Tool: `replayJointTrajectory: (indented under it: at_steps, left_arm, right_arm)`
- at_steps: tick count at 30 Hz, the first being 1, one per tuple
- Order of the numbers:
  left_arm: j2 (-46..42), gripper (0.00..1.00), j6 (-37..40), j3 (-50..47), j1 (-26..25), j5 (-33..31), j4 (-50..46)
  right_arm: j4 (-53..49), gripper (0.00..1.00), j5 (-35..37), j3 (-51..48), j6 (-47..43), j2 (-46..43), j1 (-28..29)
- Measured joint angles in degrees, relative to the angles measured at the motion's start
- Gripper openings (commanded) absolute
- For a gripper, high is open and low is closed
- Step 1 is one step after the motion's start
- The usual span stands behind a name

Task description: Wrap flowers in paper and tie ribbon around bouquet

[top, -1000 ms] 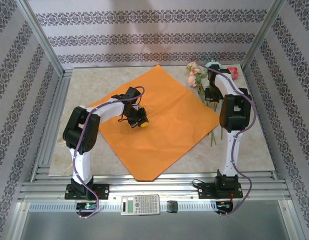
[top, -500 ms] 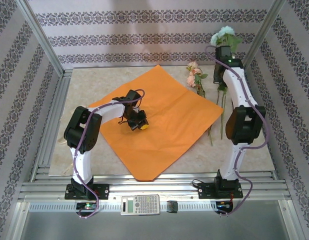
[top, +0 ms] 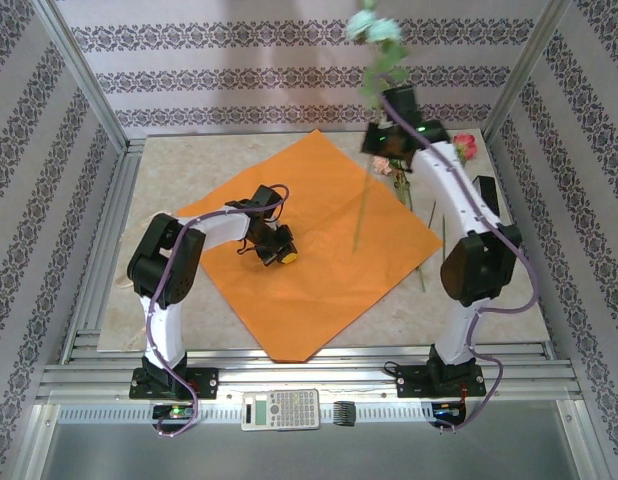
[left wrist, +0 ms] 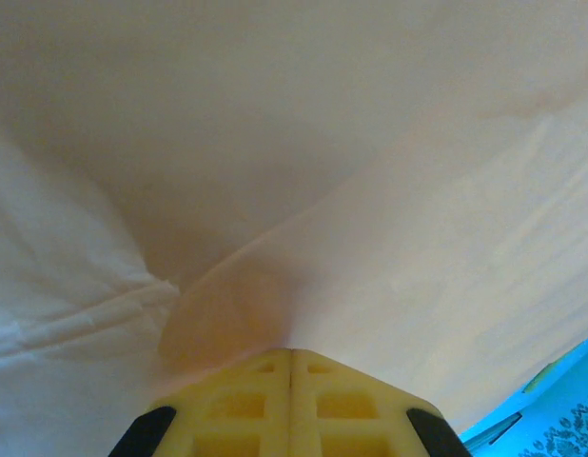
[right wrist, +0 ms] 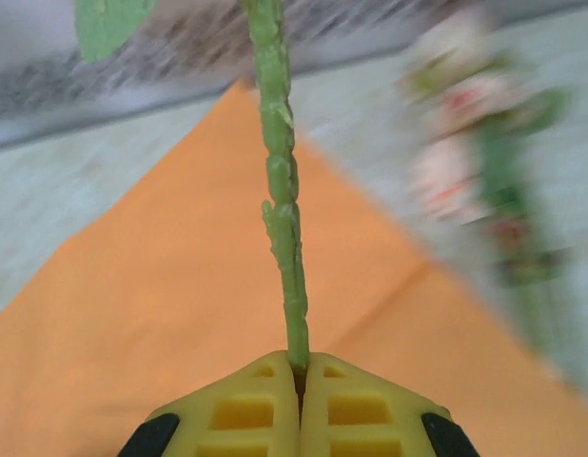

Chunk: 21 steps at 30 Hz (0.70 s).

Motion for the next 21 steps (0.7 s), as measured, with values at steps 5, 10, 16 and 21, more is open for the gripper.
replayJointTrajectory:
  at_steps: [5,10,16,21]
  left_arm:
    - [-5.5,0.0,-0.2,0.0,0.4,-2.3,-0.6]
    - [-9.5,0.0,-0.2,-4.0,2.0,-3.7,-0.1]
    - [-7.8,0.0,-1.2,-9.0,2.4,-4.1,-0.1]
    - [-7.6,0.0,-1.5,-9.0,2.4,-4.1,0.8]
  right_arm:
    - [5.7,0.0,-9.1,-1.7,9.4,7.9,9.2]
    - [8.2,0.0,-14.8,-1.2,14.5,17.4,11.4]
    - [6.8,0.0,-16.7,1.0,14.4,26.3,12.1]
    - [2.7,0.52,-16.6,2.6,11.7,27.0,12.1]
